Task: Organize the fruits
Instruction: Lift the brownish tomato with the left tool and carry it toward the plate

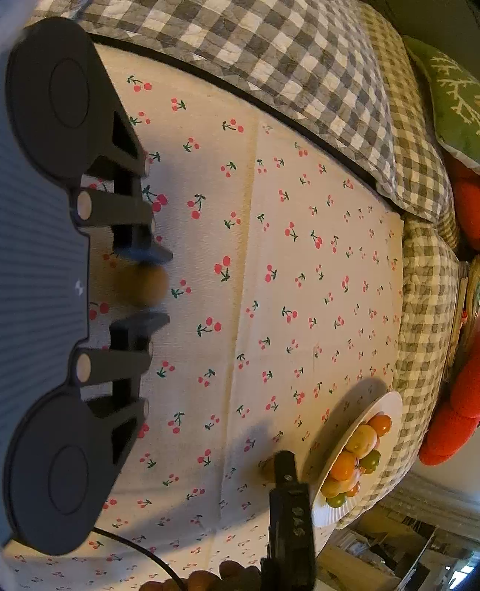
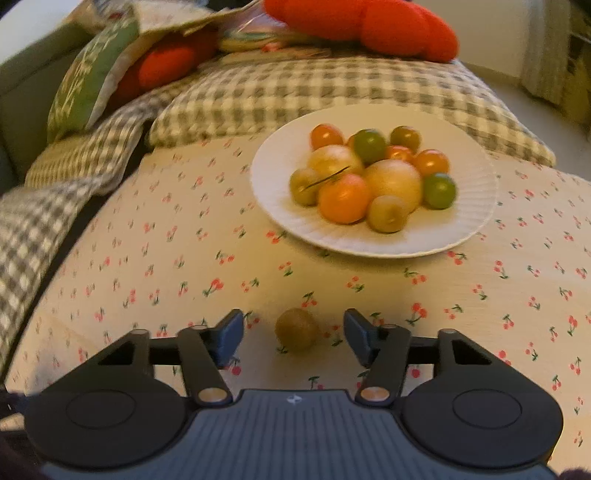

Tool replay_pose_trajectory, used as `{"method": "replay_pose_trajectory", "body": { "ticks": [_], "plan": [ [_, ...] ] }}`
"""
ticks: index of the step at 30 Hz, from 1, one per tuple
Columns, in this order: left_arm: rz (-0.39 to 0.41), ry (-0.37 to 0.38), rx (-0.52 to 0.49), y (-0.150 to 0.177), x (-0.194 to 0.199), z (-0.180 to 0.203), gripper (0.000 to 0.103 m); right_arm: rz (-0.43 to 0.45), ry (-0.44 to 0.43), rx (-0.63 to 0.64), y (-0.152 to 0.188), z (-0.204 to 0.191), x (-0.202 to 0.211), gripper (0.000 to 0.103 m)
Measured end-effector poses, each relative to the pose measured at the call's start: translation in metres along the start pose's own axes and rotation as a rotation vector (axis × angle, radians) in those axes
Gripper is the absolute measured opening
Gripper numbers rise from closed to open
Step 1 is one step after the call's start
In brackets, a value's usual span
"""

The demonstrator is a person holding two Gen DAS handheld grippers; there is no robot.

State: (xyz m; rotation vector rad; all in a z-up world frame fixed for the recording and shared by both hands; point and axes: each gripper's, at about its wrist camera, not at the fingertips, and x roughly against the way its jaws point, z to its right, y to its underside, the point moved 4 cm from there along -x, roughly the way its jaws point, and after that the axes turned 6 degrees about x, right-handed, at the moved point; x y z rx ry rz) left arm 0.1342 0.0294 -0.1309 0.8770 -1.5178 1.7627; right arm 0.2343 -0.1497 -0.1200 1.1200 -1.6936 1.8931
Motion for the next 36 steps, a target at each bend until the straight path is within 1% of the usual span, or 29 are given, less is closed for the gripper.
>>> {"method": "replay_pose_trajectory", "body": {
  "ticks": [1,2,3,4,18,22,29,36],
  "plan": [
    [0.001,0.0,-0.004,0.0,0.0,0.0,0.022,-0.007,-0.003,0.011,0.001,-0.002,-0.002,0.043],
    [0.003,-0.001,-0.009,0.0,0.0,0.001,0.022,-0.012,-0.007,0.021,0.001,-0.004,-0.003,0.035],
    [0.004,-0.001,-0.013,0.0,0.0,0.002,0.022,-0.012,-0.008,0.031,0.001,-0.005,-0.003,0.03],
    [0.004,0.001,-0.015,0.001,0.0,0.002,0.022,-0.009,-0.008,0.04,0.0,-0.006,-0.003,0.022],
    [0.017,0.028,-0.031,-0.001,0.004,0.003,0.022,0.033,-0.063,0.061,-0.006,-0.016,0.01,0.021],
    [0.035,0.027,-0.036,-0.003,0.008,0.003,0.022,0.051,-0.078,0.073,-0.008,-0.02,0.015,0.021],
    [0.097,0.017,-0.082,-0.007,0.017,0.01,0.022,0.096,-0.119,0.092,-0.013,-0.028,0.028,0.021],
    [0.098,0.023,-0.079,-0.01,0.018,0.013,0.022,0.118,-0.15,0.106,-0.016,-0.034,0.035,0.021]
  ]
}}
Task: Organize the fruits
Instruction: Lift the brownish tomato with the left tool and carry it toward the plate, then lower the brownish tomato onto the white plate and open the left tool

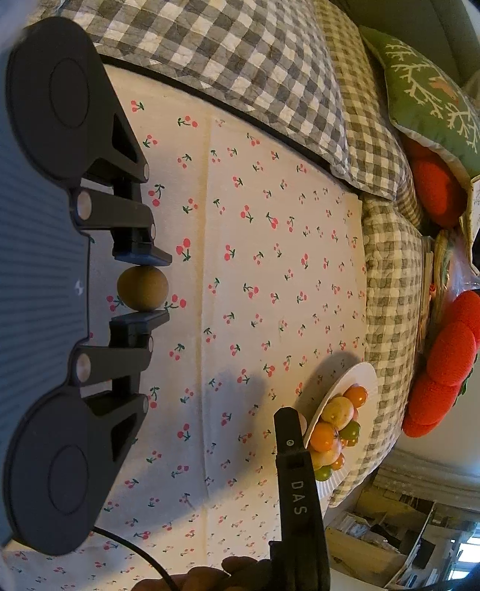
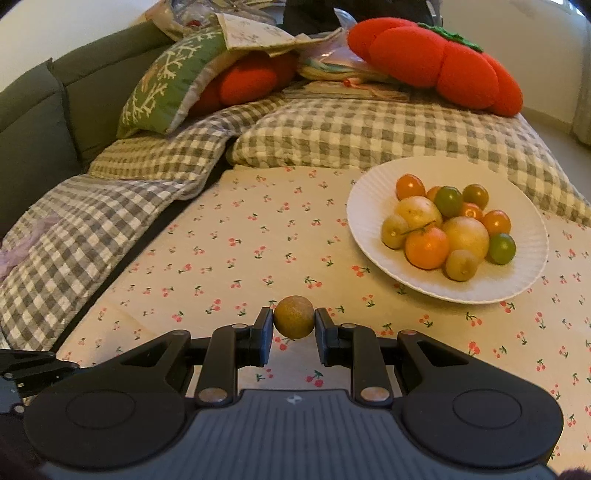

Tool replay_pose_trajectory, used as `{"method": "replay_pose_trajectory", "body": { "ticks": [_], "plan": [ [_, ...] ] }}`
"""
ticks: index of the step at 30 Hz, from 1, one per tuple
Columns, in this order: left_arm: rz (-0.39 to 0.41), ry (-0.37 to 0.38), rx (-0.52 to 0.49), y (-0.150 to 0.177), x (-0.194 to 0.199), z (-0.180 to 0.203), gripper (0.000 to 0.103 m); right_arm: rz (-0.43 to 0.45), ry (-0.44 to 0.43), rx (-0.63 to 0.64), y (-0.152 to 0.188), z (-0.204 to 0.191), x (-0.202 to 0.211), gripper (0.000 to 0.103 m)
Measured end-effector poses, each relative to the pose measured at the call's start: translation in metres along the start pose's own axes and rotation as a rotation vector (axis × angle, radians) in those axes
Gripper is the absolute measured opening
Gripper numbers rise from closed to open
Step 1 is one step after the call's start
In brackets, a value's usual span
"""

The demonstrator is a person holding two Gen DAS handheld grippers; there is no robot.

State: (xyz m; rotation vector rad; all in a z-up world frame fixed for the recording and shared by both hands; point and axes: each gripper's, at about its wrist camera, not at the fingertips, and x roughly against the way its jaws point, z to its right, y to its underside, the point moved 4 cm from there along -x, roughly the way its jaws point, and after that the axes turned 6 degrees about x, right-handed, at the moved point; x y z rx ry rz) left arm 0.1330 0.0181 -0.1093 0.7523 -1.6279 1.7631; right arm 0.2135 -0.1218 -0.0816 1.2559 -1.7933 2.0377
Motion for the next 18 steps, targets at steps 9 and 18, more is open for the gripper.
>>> {"method": "replay_pose_trajectory", "body": {
  "ticks": [9,18],
  "plan": [
    [0.012,0.019,-0.001,-0.009,0.0,0.012,0.022,0.022,-0.009,0.0,-0.003,0.001,0.006,0.021],
    [0.022,0.043,-0.009,-0.022,-0.005,0.025,0.022,0.059,-0.007,-0.023,-0.009,0.009,0.018,0.021]
  ]
}}
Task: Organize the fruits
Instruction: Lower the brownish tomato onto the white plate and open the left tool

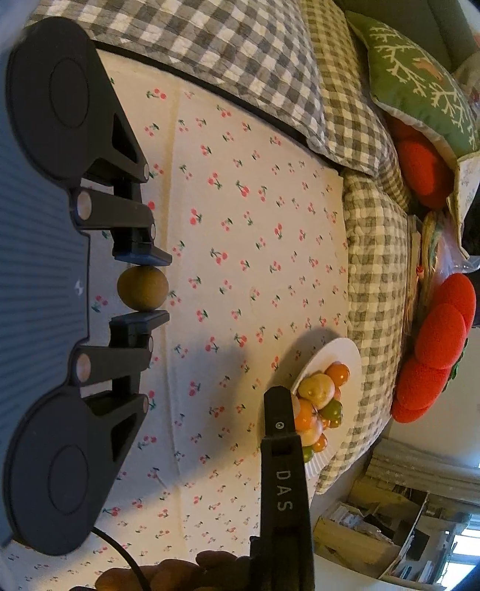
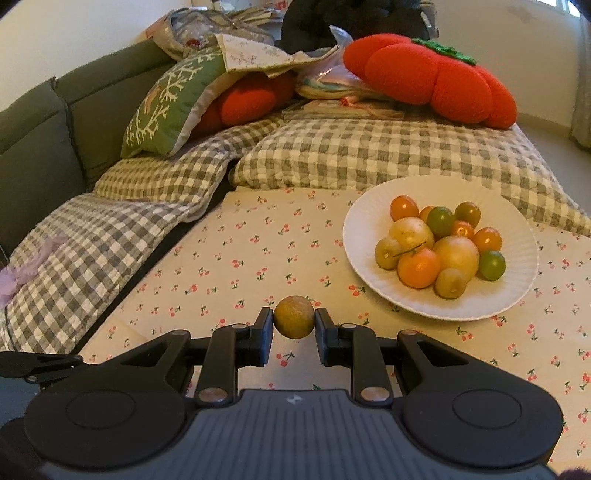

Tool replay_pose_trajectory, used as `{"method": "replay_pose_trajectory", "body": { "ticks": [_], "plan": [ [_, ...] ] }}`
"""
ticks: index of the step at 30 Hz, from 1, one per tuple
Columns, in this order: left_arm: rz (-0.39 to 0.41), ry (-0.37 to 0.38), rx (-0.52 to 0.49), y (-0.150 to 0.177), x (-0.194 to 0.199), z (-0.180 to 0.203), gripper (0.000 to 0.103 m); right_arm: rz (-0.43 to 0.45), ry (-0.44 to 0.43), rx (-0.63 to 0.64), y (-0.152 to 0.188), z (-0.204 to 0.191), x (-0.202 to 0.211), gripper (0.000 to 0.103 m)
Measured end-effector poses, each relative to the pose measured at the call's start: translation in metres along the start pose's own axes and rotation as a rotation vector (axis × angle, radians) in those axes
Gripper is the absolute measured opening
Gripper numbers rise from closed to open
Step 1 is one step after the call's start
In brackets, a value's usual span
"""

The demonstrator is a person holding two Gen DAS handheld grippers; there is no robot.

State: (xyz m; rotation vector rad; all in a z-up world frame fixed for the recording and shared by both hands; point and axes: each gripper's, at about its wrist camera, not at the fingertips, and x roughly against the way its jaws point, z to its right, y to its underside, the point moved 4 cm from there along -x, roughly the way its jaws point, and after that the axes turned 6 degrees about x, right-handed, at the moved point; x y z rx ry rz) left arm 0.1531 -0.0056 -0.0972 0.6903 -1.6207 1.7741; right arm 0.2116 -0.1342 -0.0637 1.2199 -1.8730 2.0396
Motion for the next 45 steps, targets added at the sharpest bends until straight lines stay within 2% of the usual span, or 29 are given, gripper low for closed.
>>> {"method": "replay_pose_trajectory", "body": {
  "ticks": [5,14,21,29,33,41,45],
  "plan": [
    [0.012,0.018,-0.001,-0.014,-0.004,0.007,0.022,0.049,0.026,-0.045,-0.009,0.02,0.013,0.021],
    [0.044,0.059,-0.002,-0.051,-0.016,0.026,0.022,0.151,0.122,-0.219,-0.016,0.087,0.043,0.022],
    [0.073,0.095,0.011,-0.086,-0.031,0.047,0.022,0.189,0.193,-0.334,-0.016,0.13,0.045,0.022],
    [0.053,0.155,0.059,-0.123,-0.066,0.067,0.022,0.155,0.192,-0.384,-0.004,0.148,0.03,0.022],
    [0.04,0.155,0.068,-0.134,-0.087,0.07,0.022,0.139,0.186,-0.383,0.0,0.15,0.025,0.022],
    [0.017,0.182,0.082,-0.148,-0.118,0.079,0.022,0.059,0.171,-0.321,0.009,0.14,0.003,0.022],
    [0.02,0.163,0.056,-0.149,-0.129,0.083,0.022,0.041,0.167,-0.292,0.011,0.135,-0.003,0.022]
  ]
}}
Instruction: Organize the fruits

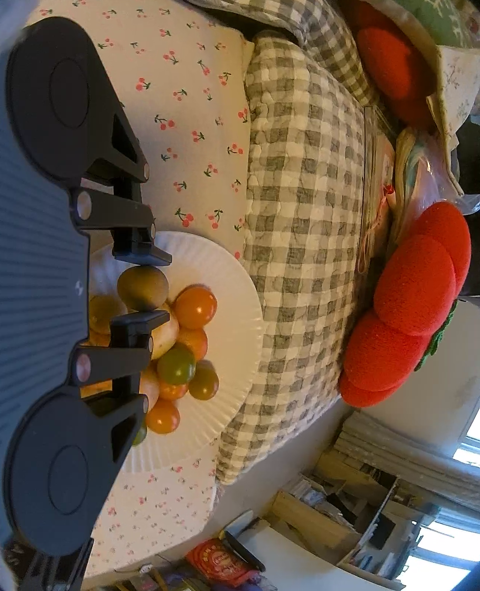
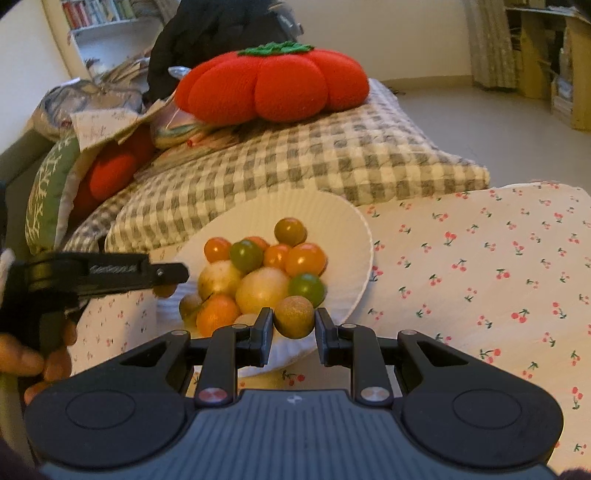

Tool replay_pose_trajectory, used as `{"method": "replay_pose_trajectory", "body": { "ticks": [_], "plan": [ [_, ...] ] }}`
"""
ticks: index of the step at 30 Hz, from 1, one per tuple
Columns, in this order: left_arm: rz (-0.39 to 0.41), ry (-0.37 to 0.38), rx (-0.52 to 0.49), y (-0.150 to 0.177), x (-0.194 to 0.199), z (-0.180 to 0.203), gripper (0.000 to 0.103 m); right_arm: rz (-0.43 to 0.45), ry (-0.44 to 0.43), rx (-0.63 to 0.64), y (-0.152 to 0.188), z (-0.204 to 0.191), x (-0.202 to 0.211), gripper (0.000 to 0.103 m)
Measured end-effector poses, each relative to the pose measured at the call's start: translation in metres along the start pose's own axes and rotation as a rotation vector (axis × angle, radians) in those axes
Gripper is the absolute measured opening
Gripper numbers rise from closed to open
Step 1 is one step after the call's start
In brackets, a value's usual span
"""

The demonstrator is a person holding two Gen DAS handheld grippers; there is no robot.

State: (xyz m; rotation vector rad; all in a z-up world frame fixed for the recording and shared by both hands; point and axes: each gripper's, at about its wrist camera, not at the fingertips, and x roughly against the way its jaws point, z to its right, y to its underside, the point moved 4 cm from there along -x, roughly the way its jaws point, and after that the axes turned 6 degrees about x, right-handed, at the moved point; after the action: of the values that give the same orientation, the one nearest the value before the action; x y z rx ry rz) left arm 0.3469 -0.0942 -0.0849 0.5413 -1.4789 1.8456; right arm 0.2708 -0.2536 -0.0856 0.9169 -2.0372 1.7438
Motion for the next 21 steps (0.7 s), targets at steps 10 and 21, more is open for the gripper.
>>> {"method": "replay_pose_trajectory", "body": {
  "ticks": [10,21],
  "plan": [
    [-0.016,0.036,0.008,0.0,-0.008,-0.004,0.024,0.003,0.01,0.022,0.001,-0.002,-0.005,0.022],
    [-0.017,0.061,0.031,0.001,0.003,-0.006,0.027,0.045,0.022,-0.009,-0.008,0.001,0.005,0.024]
  ]
}}
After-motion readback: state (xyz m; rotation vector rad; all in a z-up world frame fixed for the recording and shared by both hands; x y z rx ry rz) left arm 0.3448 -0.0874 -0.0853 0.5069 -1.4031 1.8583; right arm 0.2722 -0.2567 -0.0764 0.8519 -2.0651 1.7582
